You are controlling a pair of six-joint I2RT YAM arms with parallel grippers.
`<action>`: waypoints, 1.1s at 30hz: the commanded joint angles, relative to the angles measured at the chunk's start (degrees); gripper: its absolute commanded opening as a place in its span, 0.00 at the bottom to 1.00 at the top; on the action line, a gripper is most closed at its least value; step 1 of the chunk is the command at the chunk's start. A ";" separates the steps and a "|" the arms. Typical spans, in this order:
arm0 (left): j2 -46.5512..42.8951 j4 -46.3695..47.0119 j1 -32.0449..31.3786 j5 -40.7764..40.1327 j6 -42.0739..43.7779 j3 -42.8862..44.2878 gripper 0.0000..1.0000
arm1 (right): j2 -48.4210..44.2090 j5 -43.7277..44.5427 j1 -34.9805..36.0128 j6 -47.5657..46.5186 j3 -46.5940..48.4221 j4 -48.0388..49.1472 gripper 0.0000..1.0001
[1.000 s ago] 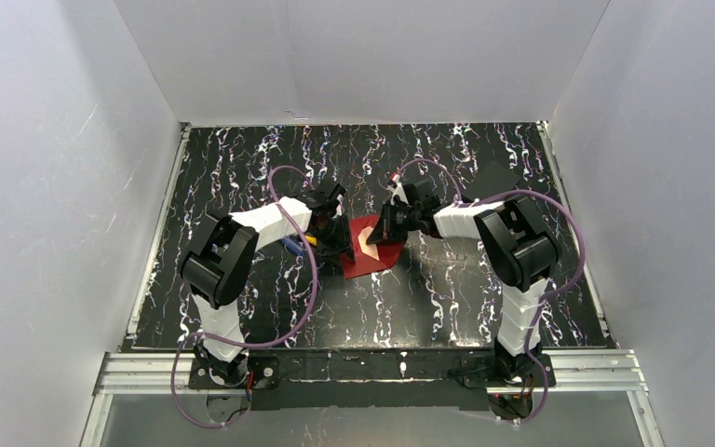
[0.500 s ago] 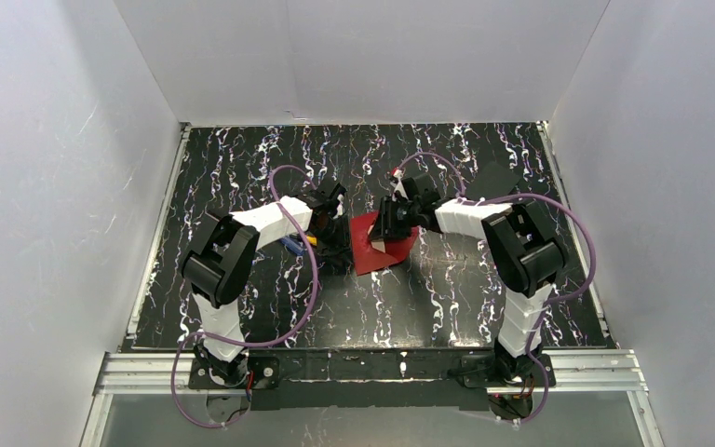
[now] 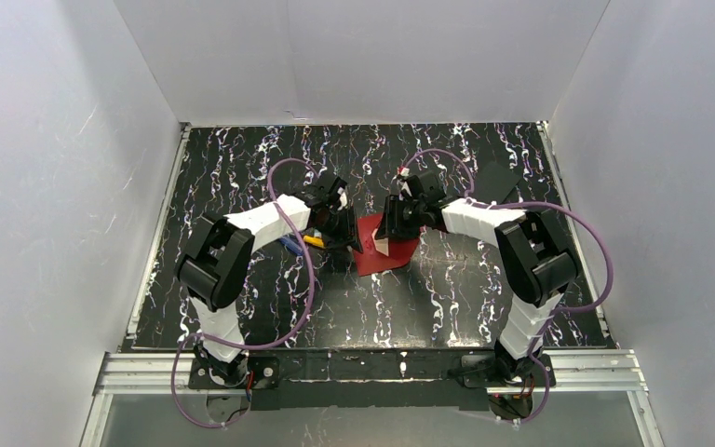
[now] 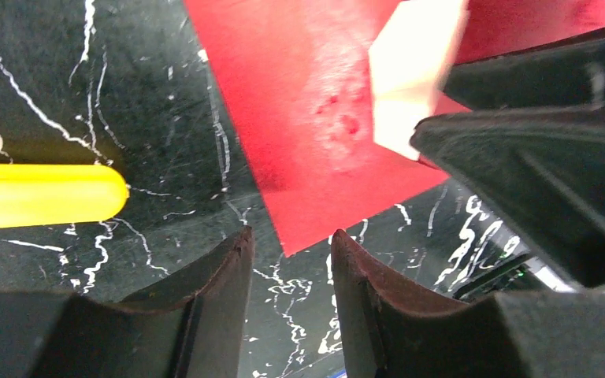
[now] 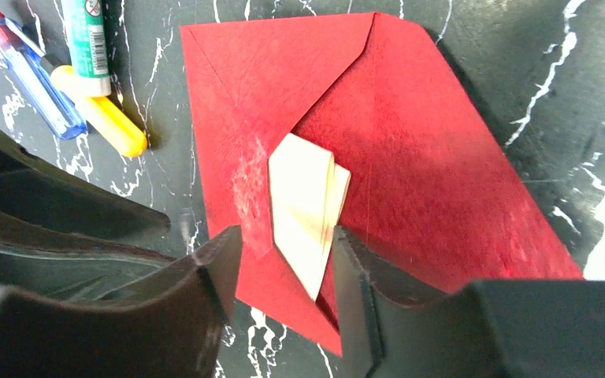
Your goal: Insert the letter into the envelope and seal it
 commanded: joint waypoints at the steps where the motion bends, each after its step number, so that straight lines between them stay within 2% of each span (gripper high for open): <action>1: -3.76 0.60 -0.28 0.73 -1.12 3.27 0.40 | -3.28 4.08 0.06 0.45 1.73 -4.83 0.60; 3: -3.28 0.72 -0.28 -0.10 -1.83 3.98 0.40 | -3.67 5.87 0.06 0.89 2.69 -7.98 0.65; 6: -1.41 -0.77 -0.28 -1.72 -2.36 5.77 0.40 | -4.39 7.17 0.06 1.29 2.53 -9.09 0.65; 11: 1.77 -8.06 -0.28 -9.71 -3.86 9.22 0.42 | -3.60 5.04 0.06 1.54 1.38 -6.09 0.54; 16: 5.29 -8.71 -0.28 -9.70 -2.09 11.15 0.50 | -1.45 3.24 0.06 3.21 1.11 -1.78 0.41; 24: 11.12 -9.27 -0.28 -7.92 -0.94 15.18 0.53 | 1.59 5.02 0.06 2.40 3.87 -3.62 0.40; 27: 12.09 -9.40 -0.28 -7.41 -0.89 15.58 0.51 | 3.14 4.34 0.06 2.28 4.35 -3.57 0.36; 33: 13.75 -9.40 -0.28 -4.78 -0.53 15.62 0.40 | 4.82 1.99 0.06 3.11 3.81 -1.52 0.29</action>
